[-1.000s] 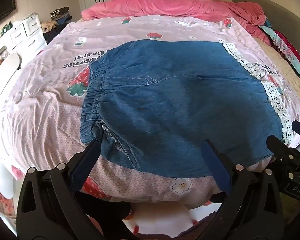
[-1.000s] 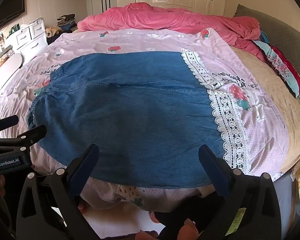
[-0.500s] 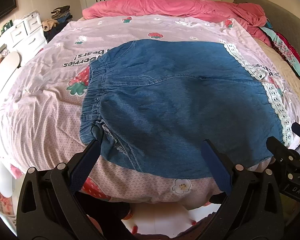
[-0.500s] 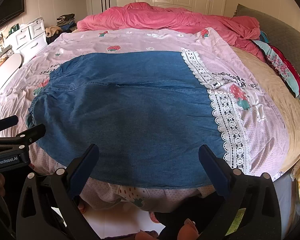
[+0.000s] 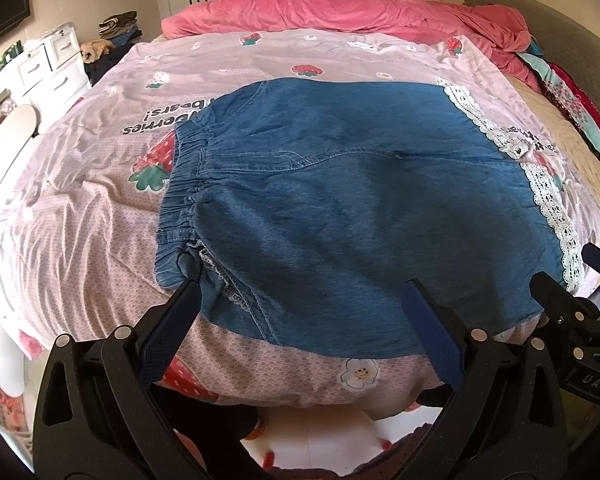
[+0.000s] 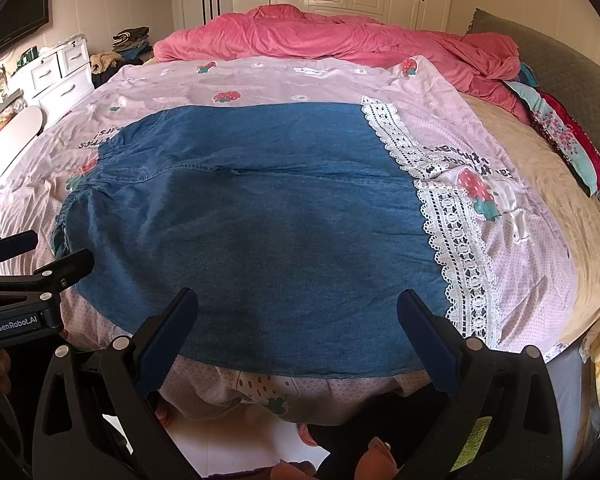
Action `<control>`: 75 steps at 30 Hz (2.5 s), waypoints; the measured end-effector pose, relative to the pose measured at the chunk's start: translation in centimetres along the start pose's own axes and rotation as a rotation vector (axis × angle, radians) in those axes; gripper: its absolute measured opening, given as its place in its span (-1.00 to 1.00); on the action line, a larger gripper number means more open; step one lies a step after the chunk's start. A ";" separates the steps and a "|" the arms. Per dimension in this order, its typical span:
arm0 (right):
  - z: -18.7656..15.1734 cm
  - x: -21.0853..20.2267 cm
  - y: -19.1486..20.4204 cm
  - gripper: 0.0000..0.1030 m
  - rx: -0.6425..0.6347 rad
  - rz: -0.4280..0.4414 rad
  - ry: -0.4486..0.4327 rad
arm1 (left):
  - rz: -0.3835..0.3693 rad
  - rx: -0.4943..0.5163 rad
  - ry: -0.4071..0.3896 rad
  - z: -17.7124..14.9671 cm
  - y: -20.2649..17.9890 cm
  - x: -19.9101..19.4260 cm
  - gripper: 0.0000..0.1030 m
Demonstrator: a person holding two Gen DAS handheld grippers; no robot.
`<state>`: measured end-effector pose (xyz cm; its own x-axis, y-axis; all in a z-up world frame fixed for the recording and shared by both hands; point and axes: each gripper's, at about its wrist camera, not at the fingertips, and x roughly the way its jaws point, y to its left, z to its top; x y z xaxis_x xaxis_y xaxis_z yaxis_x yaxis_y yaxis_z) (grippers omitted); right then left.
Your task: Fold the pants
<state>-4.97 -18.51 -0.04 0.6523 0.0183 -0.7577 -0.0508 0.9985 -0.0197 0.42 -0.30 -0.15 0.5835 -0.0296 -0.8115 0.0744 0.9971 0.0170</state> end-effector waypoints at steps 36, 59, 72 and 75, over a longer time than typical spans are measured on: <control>0.7 1.4 0.8 0.92 -0.003 0.008 0.017 | -0.013 -0.022 0.007 0.6 0.7 0.8 0.83; 6.5 6.3 3.7 0.92 -0.143 0.130 0.025 | 0.035 -0.111 0.015 4.3 6.3 4.6 0.83; 16.3 15.1 7.2 0.92 -0.298 0.152 0.056 | 0.088 -0.183 -0.002 10.8 14.2 9.1 0.83; 17.3 16.2 7.9 0.92 -0.334 0.163 0.051 | 0.092 -0.144 0.002 11.8 14.6 10.6 0.83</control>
<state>18.27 -9.40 -1.17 0.5774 0.1642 -0.7998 -0.4004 0.9106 -0.1021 17.21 13.11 -1.60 0.5811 0.0624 -0.8114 -0.0962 0.9953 0.0076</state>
